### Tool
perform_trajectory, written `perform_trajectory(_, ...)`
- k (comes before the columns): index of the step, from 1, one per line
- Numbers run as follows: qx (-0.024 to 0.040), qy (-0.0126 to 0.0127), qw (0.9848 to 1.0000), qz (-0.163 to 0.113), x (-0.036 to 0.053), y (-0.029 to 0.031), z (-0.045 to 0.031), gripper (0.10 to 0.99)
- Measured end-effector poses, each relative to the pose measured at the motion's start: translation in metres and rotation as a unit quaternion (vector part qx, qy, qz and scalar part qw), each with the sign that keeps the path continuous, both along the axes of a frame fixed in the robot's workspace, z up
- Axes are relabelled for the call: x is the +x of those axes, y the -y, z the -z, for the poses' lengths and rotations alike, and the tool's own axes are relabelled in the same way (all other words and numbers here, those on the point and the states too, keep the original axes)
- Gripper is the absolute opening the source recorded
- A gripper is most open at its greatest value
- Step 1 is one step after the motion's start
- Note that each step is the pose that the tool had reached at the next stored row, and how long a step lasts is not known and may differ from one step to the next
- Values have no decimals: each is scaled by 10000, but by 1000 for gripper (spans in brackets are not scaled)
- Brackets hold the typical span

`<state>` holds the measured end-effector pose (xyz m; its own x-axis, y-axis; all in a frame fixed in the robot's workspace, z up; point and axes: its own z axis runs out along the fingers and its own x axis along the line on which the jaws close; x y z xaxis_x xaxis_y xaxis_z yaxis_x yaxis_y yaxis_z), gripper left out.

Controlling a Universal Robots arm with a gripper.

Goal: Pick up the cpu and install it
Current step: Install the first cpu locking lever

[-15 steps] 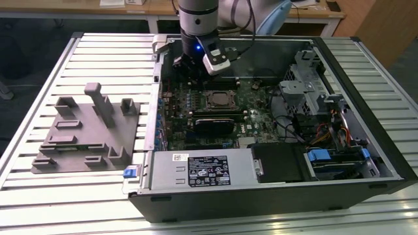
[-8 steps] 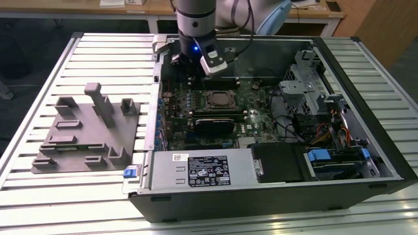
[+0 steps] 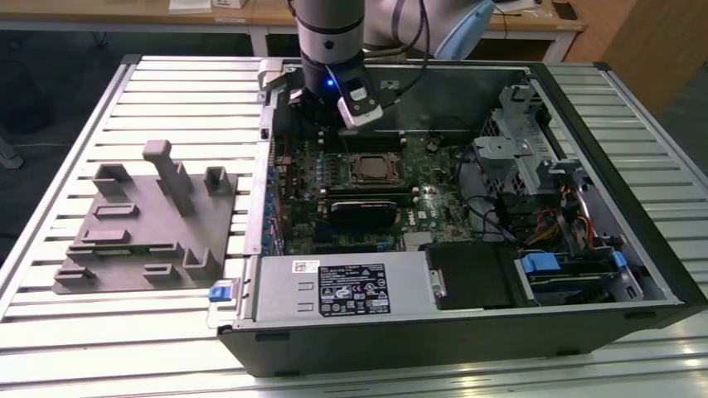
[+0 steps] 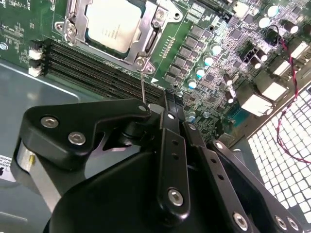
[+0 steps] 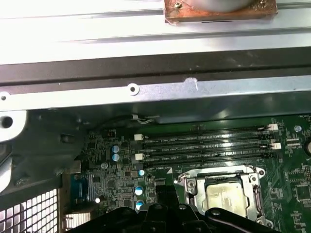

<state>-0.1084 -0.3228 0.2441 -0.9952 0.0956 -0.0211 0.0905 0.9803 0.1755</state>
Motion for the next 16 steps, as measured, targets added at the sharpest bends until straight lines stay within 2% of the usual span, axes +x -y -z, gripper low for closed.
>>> perform_trajectory(3, 8, 0, 10000, -1, 0, 1, 0, 106)
perform_trajectory(8, 110, 0, 9999, -2, -6, 1, 14, 106)
perform_trajectory(10, 194, 0, 9998, -7, -10, 1, 23, 106)
perform_trajectory(13, 384, 0, 9993, -18, -13, 1, 33, 106)
perform_trajectory(14, 428, 0, 9991, -21, -13, 1, 34, 106)
perform_trajectory(16, 463, 0, 9989, -25, -13, 1, 36, 106)
